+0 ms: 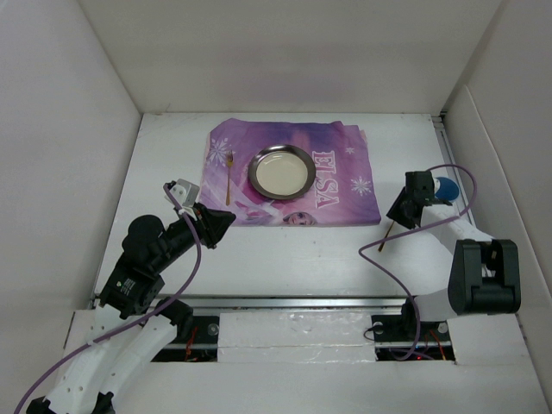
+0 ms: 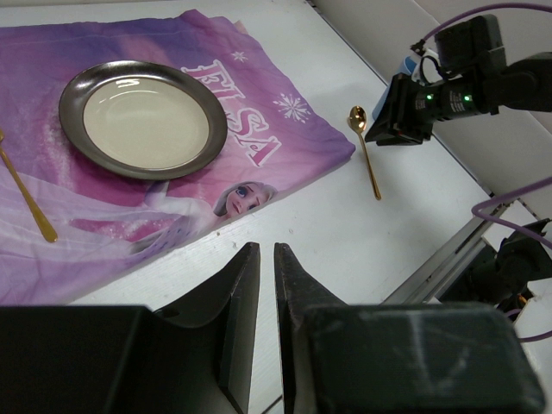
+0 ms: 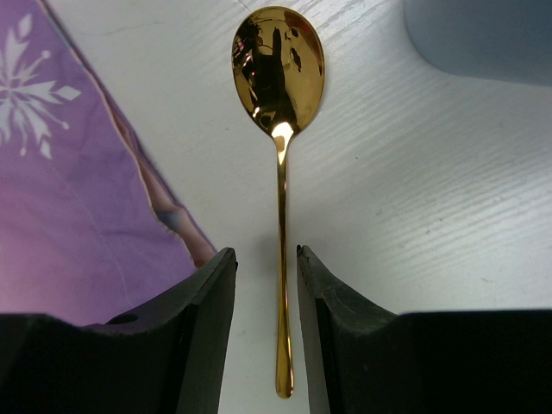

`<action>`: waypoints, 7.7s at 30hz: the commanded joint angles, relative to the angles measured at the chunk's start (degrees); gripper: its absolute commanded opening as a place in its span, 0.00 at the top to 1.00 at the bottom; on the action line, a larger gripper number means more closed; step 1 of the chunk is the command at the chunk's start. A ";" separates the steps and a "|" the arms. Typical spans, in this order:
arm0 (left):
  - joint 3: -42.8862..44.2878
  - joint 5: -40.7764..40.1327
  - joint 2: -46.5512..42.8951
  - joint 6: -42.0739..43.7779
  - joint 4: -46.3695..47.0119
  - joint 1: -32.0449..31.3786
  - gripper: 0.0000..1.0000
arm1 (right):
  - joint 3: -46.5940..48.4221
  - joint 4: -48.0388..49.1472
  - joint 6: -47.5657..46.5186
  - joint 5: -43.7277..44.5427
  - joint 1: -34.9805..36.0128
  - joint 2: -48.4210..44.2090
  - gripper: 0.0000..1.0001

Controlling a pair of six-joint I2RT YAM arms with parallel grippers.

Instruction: Set the dinner table for one person

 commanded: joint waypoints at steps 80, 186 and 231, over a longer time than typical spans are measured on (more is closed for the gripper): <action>1.78 -5.59 1.94 1.62 2.02 1.07 0.88 | 39.83 -10.35 -11.12 -6.76 20.77 20.27 1.00; 1.51 -5.06 8.70 1.71 3.69 1.61 0.88 | 66.99 -11.13 -14.55 5.71 9.33 33.61 1.00; 1.87 -6.55 10.82 1.80 3.16 1.61 0.88 | 101.46 -19.22 -22.55 2.90 14.27 64.58 0.96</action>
